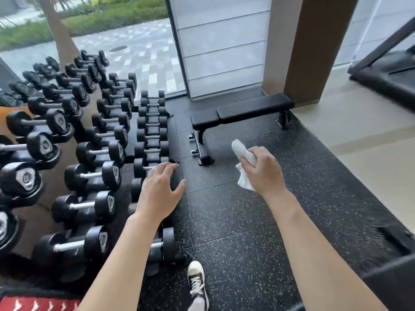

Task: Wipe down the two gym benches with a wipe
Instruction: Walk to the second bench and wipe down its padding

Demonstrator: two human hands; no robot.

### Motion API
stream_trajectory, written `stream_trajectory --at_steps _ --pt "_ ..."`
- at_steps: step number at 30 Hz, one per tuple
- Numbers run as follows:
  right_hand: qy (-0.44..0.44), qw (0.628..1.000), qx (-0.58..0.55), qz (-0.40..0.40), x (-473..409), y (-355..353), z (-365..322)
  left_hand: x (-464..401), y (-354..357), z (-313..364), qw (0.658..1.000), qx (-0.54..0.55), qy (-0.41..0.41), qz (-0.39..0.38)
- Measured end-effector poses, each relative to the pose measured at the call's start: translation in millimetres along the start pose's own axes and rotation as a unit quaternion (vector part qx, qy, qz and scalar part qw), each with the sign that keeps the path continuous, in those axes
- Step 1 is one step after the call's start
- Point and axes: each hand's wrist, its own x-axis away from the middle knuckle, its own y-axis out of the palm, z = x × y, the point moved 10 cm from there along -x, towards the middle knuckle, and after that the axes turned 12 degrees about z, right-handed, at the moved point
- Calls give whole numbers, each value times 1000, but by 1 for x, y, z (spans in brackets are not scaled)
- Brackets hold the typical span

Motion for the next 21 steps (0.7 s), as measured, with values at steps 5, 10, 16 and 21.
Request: stream_trajectory --at_steps 5,10,16,21 --pt "20 999 35 19 -31 16 24 -54 39 2 999 11 35 -23" --pt "37 997 67 27 -70 56 32 -117 73 -21 997 19 67 -36" --pt "43 994 100 4 -130 135 14 -206 94 -82 996 28 66 -47" --pt "31 993 110 -4 -183 188 -10 -276 103 -123 996 46 54 -46"
